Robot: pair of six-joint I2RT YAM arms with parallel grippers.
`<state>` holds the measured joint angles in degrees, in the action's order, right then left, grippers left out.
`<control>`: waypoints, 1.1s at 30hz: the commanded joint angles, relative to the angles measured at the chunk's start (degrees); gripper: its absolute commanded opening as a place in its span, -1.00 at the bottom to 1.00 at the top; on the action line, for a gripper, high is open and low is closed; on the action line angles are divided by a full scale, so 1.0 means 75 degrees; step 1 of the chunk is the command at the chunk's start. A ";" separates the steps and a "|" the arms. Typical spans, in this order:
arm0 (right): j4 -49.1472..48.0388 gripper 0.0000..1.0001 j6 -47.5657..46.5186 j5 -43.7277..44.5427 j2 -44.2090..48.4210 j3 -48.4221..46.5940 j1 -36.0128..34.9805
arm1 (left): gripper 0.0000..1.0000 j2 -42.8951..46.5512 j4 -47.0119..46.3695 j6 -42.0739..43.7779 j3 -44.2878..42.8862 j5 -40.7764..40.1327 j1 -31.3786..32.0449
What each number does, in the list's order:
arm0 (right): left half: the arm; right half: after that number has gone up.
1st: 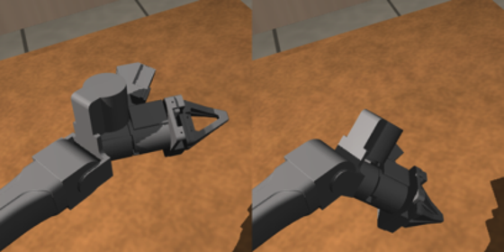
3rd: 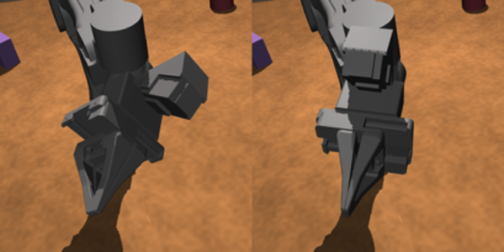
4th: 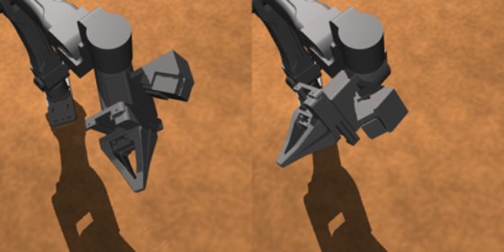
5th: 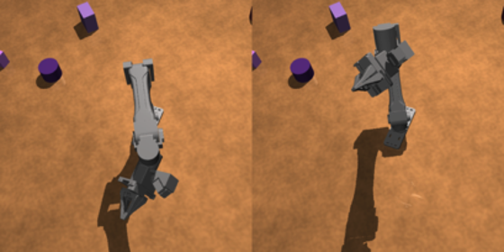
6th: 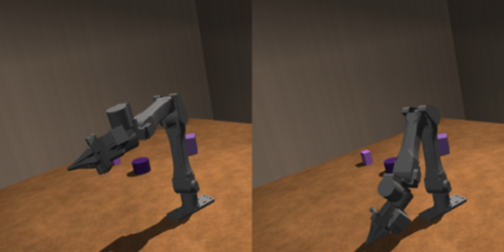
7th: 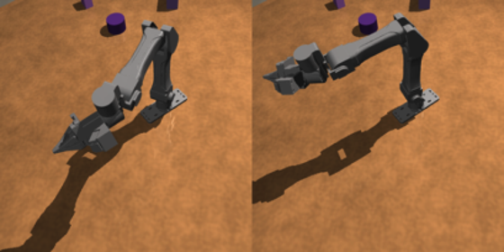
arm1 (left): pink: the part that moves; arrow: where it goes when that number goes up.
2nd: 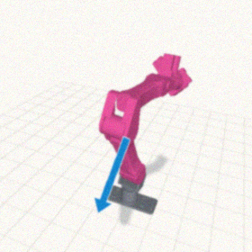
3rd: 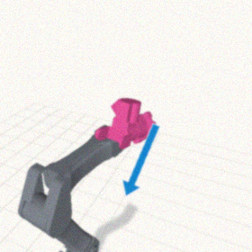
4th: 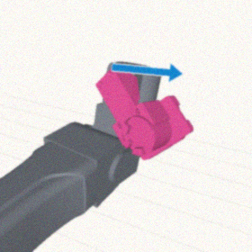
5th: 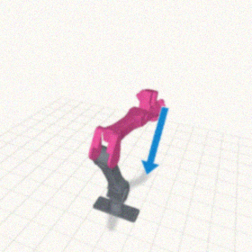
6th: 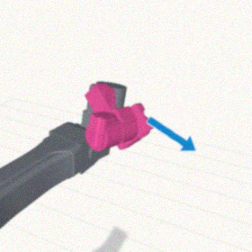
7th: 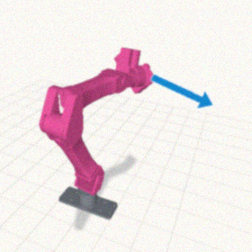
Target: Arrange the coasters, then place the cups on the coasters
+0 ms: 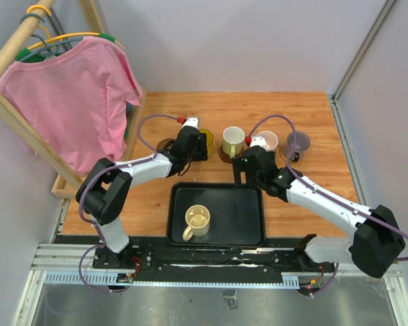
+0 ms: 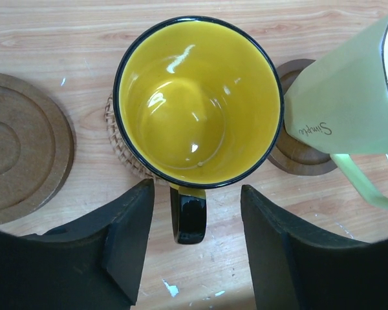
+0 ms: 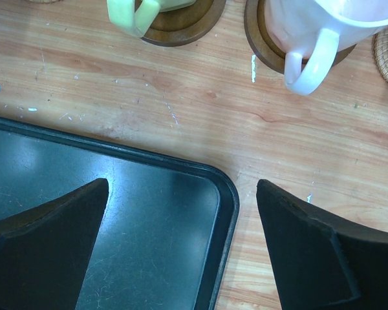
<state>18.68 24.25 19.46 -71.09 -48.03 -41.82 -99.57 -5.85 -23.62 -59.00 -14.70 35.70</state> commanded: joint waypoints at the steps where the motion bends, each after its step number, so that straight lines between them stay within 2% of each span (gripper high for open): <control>1: -0.0085 0.97 0.0110 -0.0073 0.0108 -0.0054 -0.0071 | 0.22 0.0486 -0.0118 -0.0002 0.0114 -0.0207 -0.0049; 9: 0.0012 0.97 0.0141 -0.0021 0.0341 -0.0029 -0.0065 | 0.43 0.1442 0.0139 -0.0043 0.0568 -0.0067 -0.0049; 13: 0.0163 0.97 0.0148 0.0236 0.0568 -0.0020 -0.0059 | 0.48 0.2530 0.0537 0.0063 0.1028 0.0200 -0.0039; 18: 0.0445 0.97 0.0262 0.0748 0.0803 -0.0002 0.0151 | 0.61 0.4206 0.1029 0.0361 0.2206 0.1033 0.0059; 21: 0.0487 0.97 0.0294 0.0756 0.0948 0.0103 0.0564 | 0.65 0.5310 0.1717 0.0357 0.2772 0.1129 0.0392; 26: 0.0544 0.97 0.0233 0.0691 0.1238 0.0297 0.1566 | 0.70 0.6901 0.3125 -0.0142 0.3043 0.1110 0.0809; 33: 0.0583 0.97 0.0251 0.0443 0.2041 0.0687 0.3305 | 0.74 0.8340 0.3902 -0.1005 0.3394 0.1631 0.1173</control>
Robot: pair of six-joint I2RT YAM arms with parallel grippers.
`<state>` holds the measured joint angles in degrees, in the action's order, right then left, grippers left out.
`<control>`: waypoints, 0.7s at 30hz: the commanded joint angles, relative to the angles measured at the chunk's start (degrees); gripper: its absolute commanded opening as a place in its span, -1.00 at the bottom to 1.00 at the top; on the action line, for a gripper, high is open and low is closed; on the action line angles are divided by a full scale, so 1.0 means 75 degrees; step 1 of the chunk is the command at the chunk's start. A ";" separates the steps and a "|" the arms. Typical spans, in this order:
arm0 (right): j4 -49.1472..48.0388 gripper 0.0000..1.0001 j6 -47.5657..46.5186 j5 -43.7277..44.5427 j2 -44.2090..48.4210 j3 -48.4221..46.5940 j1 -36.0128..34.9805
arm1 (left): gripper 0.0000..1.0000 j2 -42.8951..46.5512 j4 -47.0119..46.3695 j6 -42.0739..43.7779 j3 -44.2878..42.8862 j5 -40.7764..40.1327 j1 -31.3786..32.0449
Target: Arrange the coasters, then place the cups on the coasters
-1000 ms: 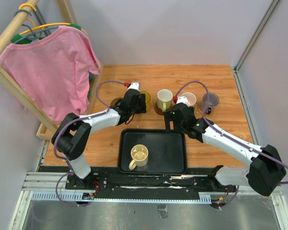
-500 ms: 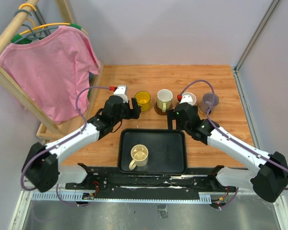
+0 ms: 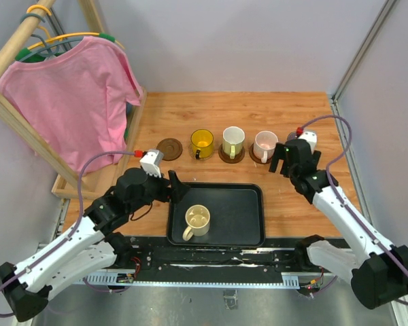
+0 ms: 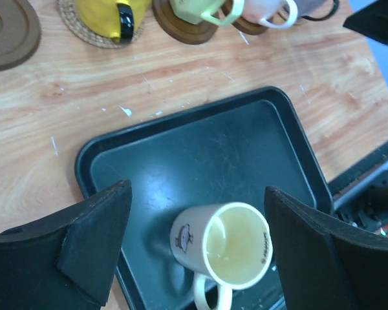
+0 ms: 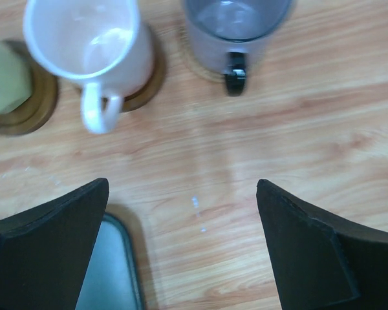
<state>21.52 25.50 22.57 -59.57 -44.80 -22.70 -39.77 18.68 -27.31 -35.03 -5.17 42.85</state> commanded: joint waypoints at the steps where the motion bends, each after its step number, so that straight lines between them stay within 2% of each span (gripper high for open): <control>1: 0.0231 0.97 0.0102 0.0013 0.0711 0.0319 0.0948 | 0.74 0.0424 0.0771 -0.0588 0.0250 0.0382 0.0288; 6: 0.0435 0.97 0.0095 0.0333 0.1598 0.0593 0.1461 | 0.75 0.0470 0.1020 -0.0920 0.0491 0.0261 0.0968; 13: 0.0644 0.97 0.0216 0.1086 0.2826 0.0828 0.1495 | 0.75 -0.0037 0.1034 -0.1576 0.0567 -0.0194 0.2335; 16: 0.0677 0.97 0.0223 0.1158 0.3141 0.0892 0.1493 | 0.75 -0.0346 0.1139 -0.1834 0.0511 -0.0602 0.3050; 21: 0.0845 0.97 0.0243 0.1217 0.3255 0.0892 0.1492 | 0.74 -0.0794 0.1137 -0.2157 0.0561 -0.0754 0.3472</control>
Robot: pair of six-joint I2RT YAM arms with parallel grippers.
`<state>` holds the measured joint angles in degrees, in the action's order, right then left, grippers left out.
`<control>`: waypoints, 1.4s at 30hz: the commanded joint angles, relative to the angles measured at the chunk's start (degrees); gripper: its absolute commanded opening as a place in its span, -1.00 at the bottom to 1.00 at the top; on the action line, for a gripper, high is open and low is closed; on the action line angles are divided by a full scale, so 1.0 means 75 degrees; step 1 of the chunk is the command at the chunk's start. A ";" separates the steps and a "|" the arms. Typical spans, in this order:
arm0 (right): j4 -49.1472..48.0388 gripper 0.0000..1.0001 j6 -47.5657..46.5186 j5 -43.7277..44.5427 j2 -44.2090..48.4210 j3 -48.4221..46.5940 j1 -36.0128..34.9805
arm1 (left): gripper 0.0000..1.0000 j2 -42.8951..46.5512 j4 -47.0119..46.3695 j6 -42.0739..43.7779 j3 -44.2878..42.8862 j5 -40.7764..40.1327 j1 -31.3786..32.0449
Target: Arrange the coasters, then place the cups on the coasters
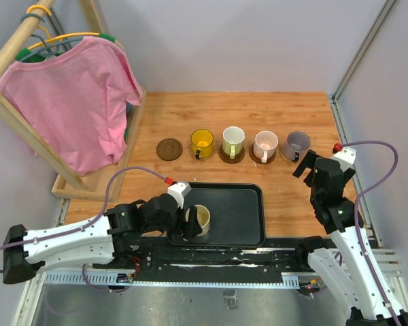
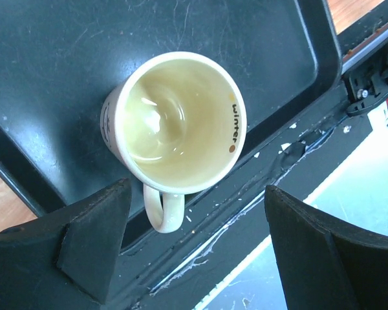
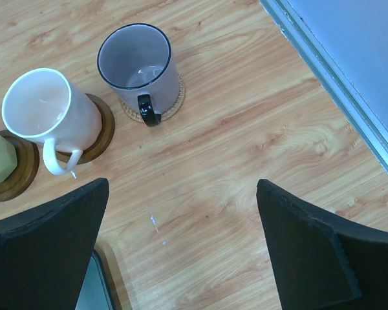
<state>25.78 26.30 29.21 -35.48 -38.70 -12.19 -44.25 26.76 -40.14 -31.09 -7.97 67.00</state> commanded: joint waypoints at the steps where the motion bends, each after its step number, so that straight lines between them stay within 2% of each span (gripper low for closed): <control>1: 0.0307 0.97 0.0156 0.0331 0.0038 0.0090 0.0094 | 0.73 -0.0213 0.0036 -0.0545 0.0071 -0.0425 0.0305; 7: 0.0336 0.97 0.0235 0.0252 0.0092 0.0161 0.0097 | 0.56 -0.0382 -0.0268 -0.0896 0.0300 -0.0646 0.0345; 14: 0.0316 0.97 0.0220 0.0126 0.0154 0.0185 0.0101 | 0.12 -0.0947 -0.0488 -0.0898 0.0444 -0.0725 0.0388; 20: 0.0324 0.97 0.0266 -0.0027 0.0236 0.0260 0.0091 | -0.67 -0.1113 -0.0611 -0.0870 0.0575 -0.0647 0.0437; 23: 0.0339 0.97 0.0316 -0.0090 0.0263 0.0293 0.0091 | -0.97 -0.1059 -0.0653 -0.0904 0.0618 -0.0592 0.0441; 27: 0.0331 0.97 0.0359 -0.0177 0.0312 0.0329 0.0090 | -0.99 -0.0909 -0.0631 -0.0773 0.0530 -0.0700 0.0459; 31: 0.0293 0.97 0.0371 -0.0251 0.0348 0.0365 0.0094 | -0.99 -0.0805 -0.0441 -0.0375 -0.0024 -0.1253 0.0474; 40: 0.0125 0.97 0.0170 -0.0170 0.0378 0.0408 0.0090 | -0.99 -0.1099 -0.0814 0.1206 -0.1402 -0.4014 0.0442; 42: 0.0125 0.97 0.0132 -0.0132 0.0355 0.0375 0.0091 | -0.99 -0.1168 -0.1043 0.1448 -0.1520 -0.4225 0.0095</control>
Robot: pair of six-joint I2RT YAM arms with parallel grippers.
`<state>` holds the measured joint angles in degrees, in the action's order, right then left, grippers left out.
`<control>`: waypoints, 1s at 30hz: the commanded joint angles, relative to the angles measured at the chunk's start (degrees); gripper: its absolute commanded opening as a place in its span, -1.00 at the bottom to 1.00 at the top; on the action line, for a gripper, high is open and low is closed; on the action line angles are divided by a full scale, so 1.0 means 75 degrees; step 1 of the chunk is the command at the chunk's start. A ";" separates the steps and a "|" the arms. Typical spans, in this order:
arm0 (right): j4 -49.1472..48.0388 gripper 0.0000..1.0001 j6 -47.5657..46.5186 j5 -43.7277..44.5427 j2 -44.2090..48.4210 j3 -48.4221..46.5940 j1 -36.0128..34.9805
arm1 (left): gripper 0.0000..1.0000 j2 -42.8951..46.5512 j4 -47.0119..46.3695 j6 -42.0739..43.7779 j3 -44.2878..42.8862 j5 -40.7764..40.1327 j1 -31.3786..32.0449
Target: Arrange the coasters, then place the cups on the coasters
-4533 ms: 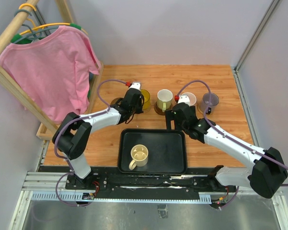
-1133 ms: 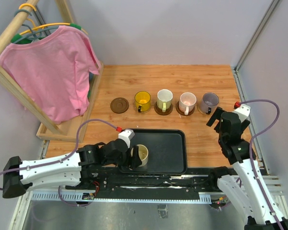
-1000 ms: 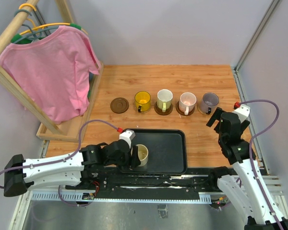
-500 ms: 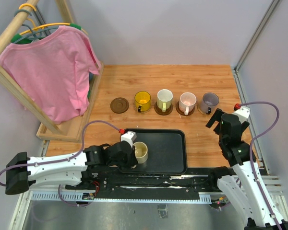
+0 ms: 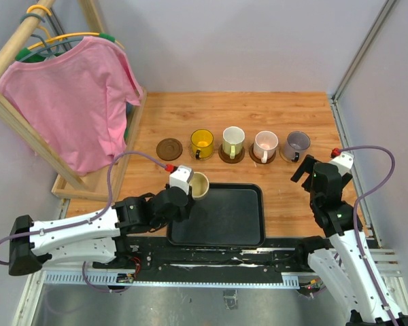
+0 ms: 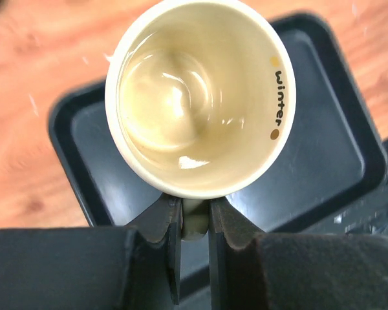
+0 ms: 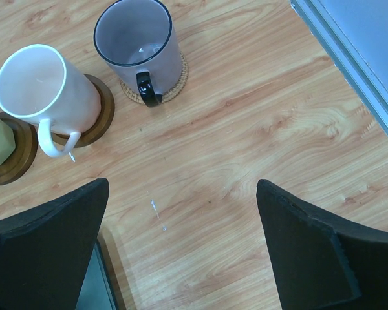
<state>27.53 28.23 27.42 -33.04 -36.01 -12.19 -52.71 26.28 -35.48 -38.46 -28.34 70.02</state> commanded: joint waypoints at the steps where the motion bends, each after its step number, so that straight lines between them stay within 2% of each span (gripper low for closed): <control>1: -0.0108 0.97 -0.0120 0.0125 0.0014 0.0009 0.0097 | -0.99 -0.0049 -0.1125 0.0939 -0.0541 -0.1443 -0.0594; 7: -0.0267 0.97 -0.0150 0.0082 -0.0148 0.0003 0.0094 | -0.99 0.0088 -0.2415 0.1558 -0.0097 -0.0251 -0.2730; 12: -0.0492 0.97 -0.0184 -0.0038 -0.0405 -0.0070 0.0092 | -0.99 -0.0569 -0.3162 0.2224 -0.0333 0.0314 -0.4059; 16: -0.0576 0.97 -0.0200 -0.0104 -0.0616 -0.0149 0.0095 | -0.99 -0.1221 -0.3762 0.2650 -0.0567 0.0742 -0.4761; 22: -0.0621 0.97 -0.0236 -0.0164 -0.0788 -0.0226 0.0098 | -0.99 -0.2191 -0.4533 0.2669 -0.0668 0.1714 -0.5908; 30: -0.0647 0.97 -0.0282 -0.0169 -0.1136 -0.0410 0.0099 | -0.99 -0.3334 -0.5155 0.2568 -0.0959 0.2456 -0.6479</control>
<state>23.83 26.94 25.98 -40.64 -36.38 -12.19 -75.37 -2.85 -16.62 -41.36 -14.22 22.76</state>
